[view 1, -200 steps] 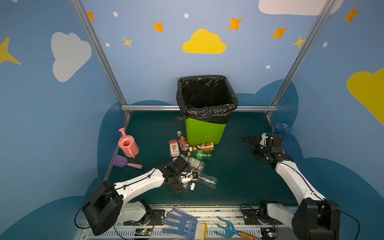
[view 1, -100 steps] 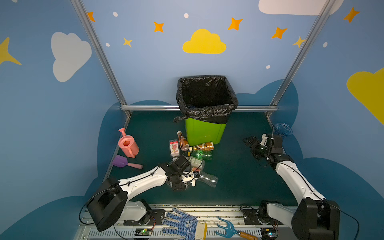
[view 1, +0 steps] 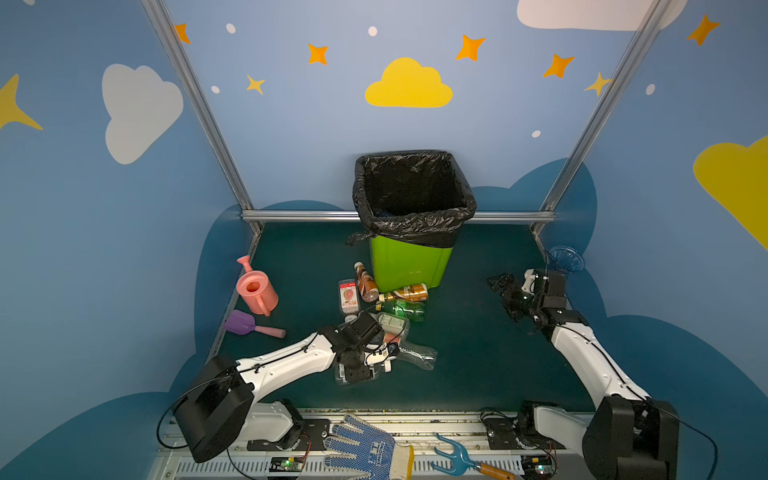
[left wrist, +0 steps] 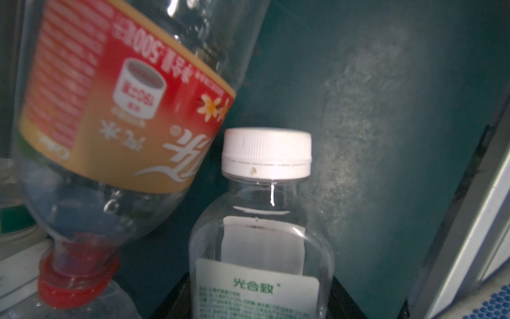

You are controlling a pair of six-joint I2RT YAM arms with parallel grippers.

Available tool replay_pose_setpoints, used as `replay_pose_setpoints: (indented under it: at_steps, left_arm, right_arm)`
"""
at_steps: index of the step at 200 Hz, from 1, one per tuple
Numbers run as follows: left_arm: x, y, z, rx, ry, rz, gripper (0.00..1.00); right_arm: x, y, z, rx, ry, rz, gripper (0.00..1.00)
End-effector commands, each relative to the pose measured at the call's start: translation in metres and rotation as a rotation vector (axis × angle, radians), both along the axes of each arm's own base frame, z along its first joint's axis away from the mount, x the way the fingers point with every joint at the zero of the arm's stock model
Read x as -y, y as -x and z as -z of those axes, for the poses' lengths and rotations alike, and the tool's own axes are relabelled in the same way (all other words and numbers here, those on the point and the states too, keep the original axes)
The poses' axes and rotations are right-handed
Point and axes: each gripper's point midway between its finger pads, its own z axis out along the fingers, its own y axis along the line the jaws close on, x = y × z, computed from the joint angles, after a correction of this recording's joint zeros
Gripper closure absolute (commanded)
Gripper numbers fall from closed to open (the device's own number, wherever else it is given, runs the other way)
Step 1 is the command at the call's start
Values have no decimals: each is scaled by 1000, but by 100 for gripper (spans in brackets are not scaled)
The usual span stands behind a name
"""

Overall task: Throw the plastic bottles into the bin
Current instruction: 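Grasp the white-cap clear bottle by its neck with the left gripper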

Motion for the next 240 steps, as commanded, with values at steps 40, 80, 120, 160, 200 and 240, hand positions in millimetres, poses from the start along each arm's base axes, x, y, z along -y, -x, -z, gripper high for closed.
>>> replay_pose_setpoints:
  at_steps: [40,80,120,160,200,240]
  left_arm:
    - [0,0,-2,9,-16,9,16]
    - [1,-1,6,-8,-39,17,16]
    - [2,-4,13,-24,-70,29,17]
    - [5,-5,11,-27,-63,25,26]
    - [11,-5,-1,-18,-23,16,44]
    - [19,-9,-30,63,55,25,45]
  right_arm:
    - [1,1,2,-4,-18,-1,5]
    - [1,2,3,-6,-22,-1,5]
    - [2,2,4,-8,-24,2,5]
    - [4,3,5,-11,-26,5,5]
    - [6,2,6,-14,-31,11,5]
    - [7,2,6,-13,-36,17,5]
